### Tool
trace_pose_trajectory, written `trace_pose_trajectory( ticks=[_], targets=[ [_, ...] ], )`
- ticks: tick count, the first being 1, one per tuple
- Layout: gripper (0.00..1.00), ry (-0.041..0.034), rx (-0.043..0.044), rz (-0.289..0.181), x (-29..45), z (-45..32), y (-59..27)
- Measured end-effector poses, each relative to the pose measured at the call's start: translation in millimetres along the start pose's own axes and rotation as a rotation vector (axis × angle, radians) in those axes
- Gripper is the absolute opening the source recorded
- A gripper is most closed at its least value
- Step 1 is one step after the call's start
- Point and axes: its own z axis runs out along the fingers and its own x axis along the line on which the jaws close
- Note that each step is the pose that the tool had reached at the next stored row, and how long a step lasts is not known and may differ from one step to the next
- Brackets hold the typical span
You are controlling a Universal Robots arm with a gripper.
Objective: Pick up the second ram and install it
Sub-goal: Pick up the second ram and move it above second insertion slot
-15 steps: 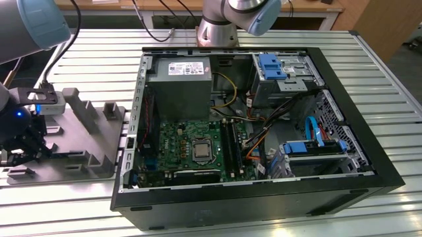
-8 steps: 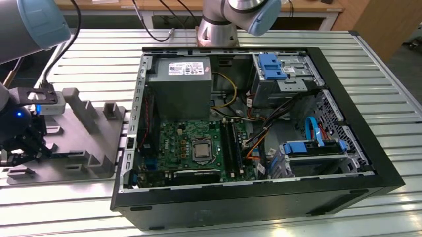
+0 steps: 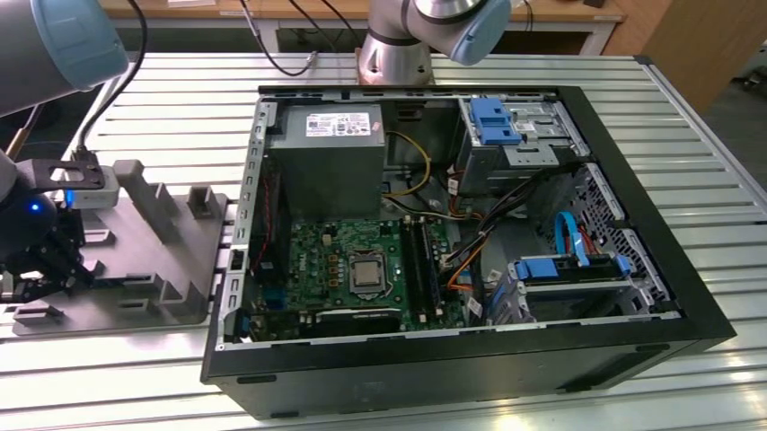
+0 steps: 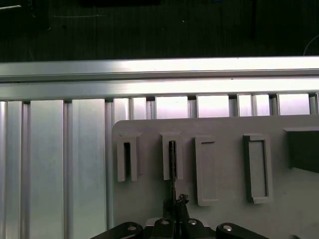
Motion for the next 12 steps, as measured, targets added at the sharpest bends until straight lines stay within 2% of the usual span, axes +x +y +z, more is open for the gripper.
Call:
trace_pose_trajectory(
  ticks=[12],
  targets=[
    [0.13,0.0,0.0,0.0,-0.3,-11.0,0.4]
  ],
)
